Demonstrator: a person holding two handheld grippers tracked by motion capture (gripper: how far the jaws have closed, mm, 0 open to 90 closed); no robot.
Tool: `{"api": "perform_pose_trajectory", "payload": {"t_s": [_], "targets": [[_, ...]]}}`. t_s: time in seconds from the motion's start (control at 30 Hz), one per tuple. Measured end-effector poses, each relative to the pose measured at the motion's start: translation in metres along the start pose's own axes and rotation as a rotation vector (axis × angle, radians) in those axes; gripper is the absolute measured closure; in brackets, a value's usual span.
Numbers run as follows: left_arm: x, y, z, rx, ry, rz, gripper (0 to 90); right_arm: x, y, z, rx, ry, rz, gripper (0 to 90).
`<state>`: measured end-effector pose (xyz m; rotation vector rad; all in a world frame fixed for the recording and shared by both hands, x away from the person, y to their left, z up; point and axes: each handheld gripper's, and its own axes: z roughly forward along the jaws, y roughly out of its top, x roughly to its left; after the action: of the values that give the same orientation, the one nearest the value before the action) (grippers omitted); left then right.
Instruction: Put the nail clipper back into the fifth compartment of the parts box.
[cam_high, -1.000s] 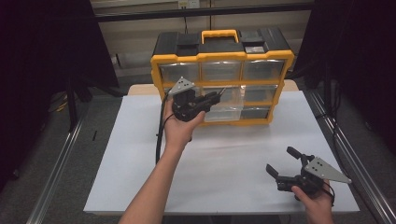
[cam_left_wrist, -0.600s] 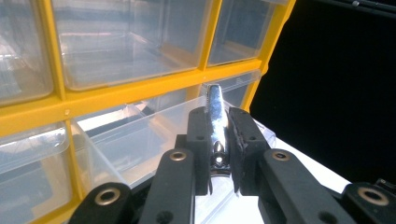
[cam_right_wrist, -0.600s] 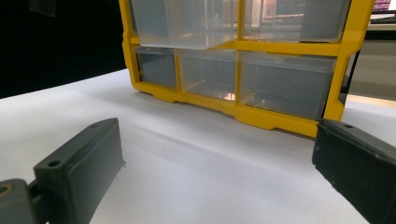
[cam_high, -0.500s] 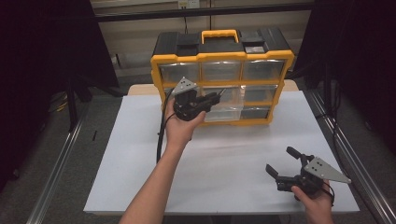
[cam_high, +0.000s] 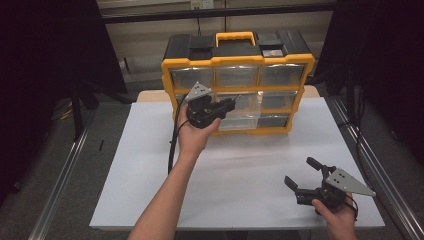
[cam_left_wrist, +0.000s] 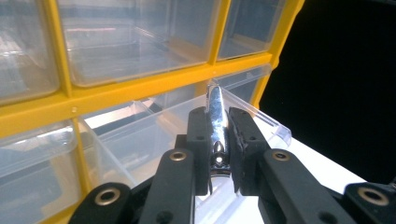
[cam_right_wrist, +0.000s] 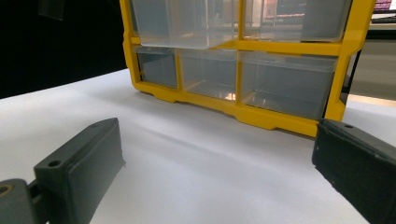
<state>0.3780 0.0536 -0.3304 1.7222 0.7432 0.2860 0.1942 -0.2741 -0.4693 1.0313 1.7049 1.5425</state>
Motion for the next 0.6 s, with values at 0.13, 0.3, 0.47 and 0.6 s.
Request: {"api": "perform_pose_trajectory", "payload": {"t_s": [0.13, 0.3, 0.47, 0.6], "targets": [[0.001, -0.0006, 0.0015, -0.016, -0.012, -0.009, 79.9, -0.0001, 0.0, 0.0001, -0.001, 0.0, 0.001, 1.7], [0.0016, -0.0012, 0.0038, -0.012, -0.01, -0.001, 79.9, -0.0002, 0.0001, 0.0002, -0.001, 0.0, 0.001, 1.7], [0.0025, -0.0017, 0.0052, -0.003, 0.004, 0.01, 79.9, -0.0005, 0.0, -0.0001, -0.002, 0.0, 0.002, 1.7], [0.0024, -0.0021, 0.006, 0.005, 0.007, 0.012, 79.9, -0.0003, 0.0001, 0.0, -0.002, 0.001, 0.003, 1.7]]}}
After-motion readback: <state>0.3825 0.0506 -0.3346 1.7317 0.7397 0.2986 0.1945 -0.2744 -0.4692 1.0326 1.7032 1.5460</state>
